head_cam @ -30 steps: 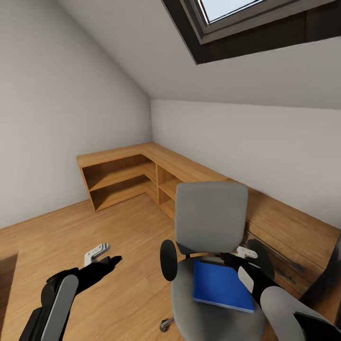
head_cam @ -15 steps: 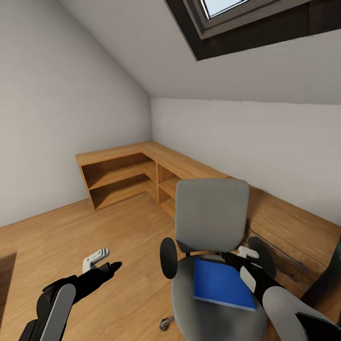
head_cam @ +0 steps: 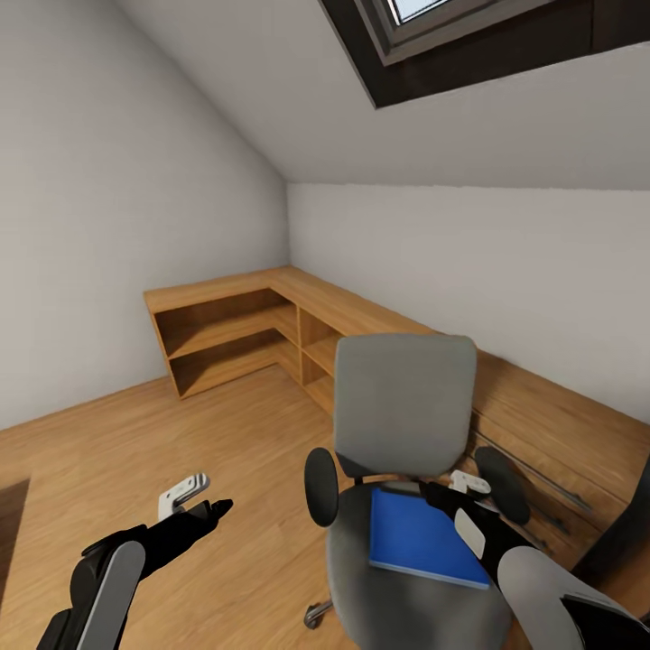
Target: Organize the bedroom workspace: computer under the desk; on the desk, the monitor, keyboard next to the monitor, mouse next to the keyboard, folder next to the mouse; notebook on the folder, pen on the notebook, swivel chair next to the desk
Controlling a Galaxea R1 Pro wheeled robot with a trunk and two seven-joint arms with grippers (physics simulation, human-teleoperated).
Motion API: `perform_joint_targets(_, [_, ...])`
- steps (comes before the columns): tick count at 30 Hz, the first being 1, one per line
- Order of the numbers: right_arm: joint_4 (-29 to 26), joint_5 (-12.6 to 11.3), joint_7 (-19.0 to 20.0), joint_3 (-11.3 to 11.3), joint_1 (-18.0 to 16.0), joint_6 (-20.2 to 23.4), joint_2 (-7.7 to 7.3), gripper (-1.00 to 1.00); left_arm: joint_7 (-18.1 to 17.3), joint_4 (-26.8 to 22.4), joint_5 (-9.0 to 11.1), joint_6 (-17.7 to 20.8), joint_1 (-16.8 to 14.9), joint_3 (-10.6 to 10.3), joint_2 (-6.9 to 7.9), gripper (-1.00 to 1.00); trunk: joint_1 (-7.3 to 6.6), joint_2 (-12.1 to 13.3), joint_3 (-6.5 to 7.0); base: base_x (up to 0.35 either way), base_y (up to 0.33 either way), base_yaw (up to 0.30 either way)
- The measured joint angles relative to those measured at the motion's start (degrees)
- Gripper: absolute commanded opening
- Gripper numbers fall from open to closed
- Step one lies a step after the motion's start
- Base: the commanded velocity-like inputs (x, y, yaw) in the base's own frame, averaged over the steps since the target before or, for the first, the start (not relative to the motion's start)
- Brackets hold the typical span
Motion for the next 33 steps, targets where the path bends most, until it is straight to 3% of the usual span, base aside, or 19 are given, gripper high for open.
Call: perform_joint_targets(33, [0.0,0.1,0.0,0.0,0.0,-0.1,0.01,1.00,0.0,0.0,0.0,0.0,0.0,-0.1,-0.10,1.00,7.25,-13.2,-5.93,0.000,0.000,0.000])
